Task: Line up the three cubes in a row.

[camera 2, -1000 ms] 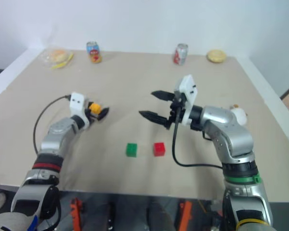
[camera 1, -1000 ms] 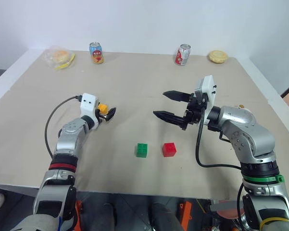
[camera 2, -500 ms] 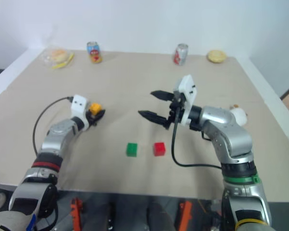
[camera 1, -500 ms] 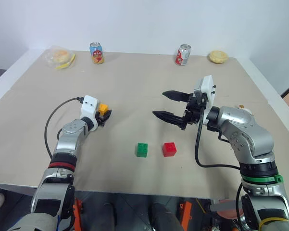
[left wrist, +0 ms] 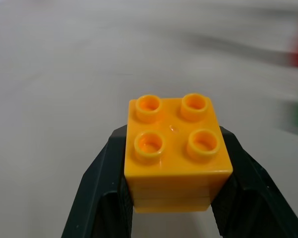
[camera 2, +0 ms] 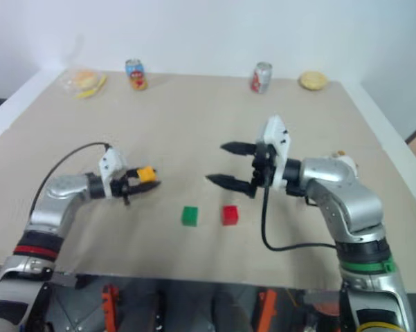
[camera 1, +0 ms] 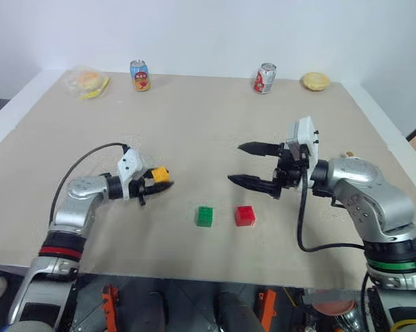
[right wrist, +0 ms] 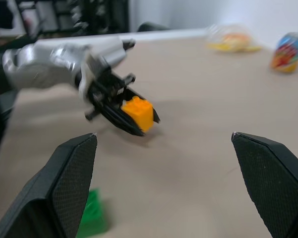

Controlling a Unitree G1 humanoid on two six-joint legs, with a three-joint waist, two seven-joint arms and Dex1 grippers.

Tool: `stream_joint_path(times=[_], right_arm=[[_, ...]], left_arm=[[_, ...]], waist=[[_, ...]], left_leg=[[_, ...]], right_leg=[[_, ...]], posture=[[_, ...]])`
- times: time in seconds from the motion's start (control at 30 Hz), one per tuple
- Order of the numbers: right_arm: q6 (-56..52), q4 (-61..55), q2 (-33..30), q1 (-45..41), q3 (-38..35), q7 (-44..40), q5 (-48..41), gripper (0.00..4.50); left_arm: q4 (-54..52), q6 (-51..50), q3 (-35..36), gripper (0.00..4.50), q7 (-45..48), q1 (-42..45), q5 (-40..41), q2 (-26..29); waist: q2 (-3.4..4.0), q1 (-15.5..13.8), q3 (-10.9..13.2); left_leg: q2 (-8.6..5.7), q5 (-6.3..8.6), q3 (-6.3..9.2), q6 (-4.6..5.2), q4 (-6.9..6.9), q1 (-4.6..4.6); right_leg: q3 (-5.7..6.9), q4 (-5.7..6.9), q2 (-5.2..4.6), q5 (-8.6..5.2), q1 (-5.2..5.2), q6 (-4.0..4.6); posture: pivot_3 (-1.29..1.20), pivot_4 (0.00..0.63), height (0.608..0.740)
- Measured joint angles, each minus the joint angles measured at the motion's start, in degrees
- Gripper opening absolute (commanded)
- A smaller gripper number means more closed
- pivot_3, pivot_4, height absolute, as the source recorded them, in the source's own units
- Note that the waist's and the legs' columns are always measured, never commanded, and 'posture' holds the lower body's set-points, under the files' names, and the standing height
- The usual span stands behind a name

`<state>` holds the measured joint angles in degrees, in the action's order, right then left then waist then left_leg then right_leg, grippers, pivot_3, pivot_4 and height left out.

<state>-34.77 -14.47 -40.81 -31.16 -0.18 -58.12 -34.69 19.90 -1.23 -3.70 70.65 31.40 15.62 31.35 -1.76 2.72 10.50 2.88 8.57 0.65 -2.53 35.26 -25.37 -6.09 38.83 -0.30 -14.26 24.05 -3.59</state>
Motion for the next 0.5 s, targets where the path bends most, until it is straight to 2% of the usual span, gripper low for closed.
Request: stream_joint_path(times=[0.2,0.5], right_arm=[[-0.3,-0.6,-2.1,1.2,0.1,-3.2,0.0,4.50],[-1.2,-2.9,-2.1,2.7,0.1,-2.9,0.0,4.50]], left_arm=[[-1.0,2.6,-4.4,1.37,10.6,-0.5,0.1,1.5],[-1.0,3.4,-7.8,1.37,13.2,-1.5,-2.4,1.4]], waist=[[0.00,0.0,0.0],[0.00,0.0,0.0]], left_leg=[[0.01,-0.01,-0.05,0.01,0.15,0.00],[0.04,0.00,-0.05,0.02,0.12,-0.01]], right_leg=[[-0.04,0.00,-0.02,-0.05,-0.02,0.18],[-0.04,0.00,0.00,-0.08,0.00,0.17]], posture=[[0.00,0.150,0.733],[0.00,0.150,0.733]])
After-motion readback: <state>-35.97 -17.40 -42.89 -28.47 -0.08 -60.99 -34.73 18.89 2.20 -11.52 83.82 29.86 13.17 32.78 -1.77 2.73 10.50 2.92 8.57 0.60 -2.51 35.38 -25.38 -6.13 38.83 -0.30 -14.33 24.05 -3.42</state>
